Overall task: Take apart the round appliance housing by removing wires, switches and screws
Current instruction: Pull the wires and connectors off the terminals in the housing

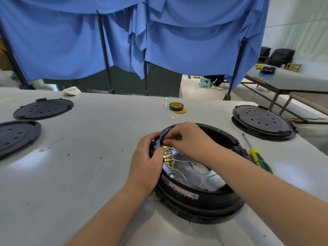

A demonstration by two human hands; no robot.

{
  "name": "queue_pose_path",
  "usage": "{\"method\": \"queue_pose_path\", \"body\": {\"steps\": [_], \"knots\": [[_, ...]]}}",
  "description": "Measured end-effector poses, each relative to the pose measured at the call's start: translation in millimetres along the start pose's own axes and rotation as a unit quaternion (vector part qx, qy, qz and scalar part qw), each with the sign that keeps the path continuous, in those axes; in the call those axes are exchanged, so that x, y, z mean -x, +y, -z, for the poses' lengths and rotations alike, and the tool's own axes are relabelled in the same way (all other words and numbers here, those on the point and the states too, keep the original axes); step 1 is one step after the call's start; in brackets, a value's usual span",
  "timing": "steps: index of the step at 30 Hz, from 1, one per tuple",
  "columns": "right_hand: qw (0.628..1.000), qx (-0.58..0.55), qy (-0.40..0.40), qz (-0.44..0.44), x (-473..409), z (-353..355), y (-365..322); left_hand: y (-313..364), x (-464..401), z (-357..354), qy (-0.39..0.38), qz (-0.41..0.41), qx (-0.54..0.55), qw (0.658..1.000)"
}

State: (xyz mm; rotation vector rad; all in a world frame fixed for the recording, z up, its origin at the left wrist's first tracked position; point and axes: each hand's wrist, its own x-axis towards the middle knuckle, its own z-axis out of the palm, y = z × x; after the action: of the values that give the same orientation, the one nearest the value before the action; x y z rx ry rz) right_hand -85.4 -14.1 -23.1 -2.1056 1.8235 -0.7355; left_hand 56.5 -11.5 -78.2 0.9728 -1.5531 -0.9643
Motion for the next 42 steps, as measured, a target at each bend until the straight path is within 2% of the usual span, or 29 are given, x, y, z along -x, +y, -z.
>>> {"method": "queue_pose_path", "body": {"steps": [8,27,42], "knots": [[0.999,0.045,0.006,0.011,-1.3,-0.1,-2.6,0.0,0.1,0.4,-0.002,0.003,0.004,1.000],[0.998,0.062,0.021,-0.001,1.8,-1.1,-4.0,0.2,-0.7,1.2,-0.004,-0.012,0.000,1.000],[0.997,0.076,0.027,-0.016,1.7,-2.8,-5.4,-3.8,-0.1,1.1,0.056,-0.015,-0.022,0.998]]}}
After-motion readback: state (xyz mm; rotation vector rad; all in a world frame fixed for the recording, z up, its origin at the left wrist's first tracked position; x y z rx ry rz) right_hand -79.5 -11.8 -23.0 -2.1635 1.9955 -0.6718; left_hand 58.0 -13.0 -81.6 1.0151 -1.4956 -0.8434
